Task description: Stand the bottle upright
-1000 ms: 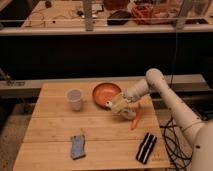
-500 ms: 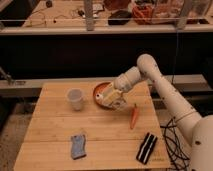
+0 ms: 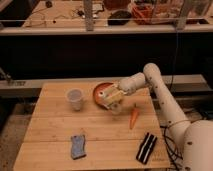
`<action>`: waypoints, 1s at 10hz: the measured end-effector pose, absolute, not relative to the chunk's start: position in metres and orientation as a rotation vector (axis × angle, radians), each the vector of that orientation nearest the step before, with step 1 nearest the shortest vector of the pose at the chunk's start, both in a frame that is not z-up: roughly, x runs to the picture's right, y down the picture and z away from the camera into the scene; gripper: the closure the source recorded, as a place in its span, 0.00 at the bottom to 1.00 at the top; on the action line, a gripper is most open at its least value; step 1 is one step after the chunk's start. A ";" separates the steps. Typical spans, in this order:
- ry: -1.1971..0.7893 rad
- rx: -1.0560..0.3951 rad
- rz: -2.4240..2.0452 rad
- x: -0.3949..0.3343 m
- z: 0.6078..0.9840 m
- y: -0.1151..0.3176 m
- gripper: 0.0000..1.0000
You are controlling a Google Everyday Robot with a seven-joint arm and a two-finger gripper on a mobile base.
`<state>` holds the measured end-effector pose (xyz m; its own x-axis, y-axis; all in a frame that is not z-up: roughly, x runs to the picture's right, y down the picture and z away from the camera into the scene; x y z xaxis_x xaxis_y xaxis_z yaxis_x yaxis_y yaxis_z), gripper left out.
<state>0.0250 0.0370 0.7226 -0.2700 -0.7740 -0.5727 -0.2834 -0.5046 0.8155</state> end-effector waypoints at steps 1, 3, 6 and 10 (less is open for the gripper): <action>-1.308 1.636 -1.817 0.024 0.718 0.038 1.00; -1.316 1.673 -1.779 0.025 0.709 0.041 1.00; -1.293 1.679 -1.729 0.034 0.705 0.050 1.00; -1.253 1.638 -1.679 0.056 0.708 0.072 1.00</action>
<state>0.0559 0.0716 0.7077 -0.1705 -0.8404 -0.5145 -0.2546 -0.4668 0.8469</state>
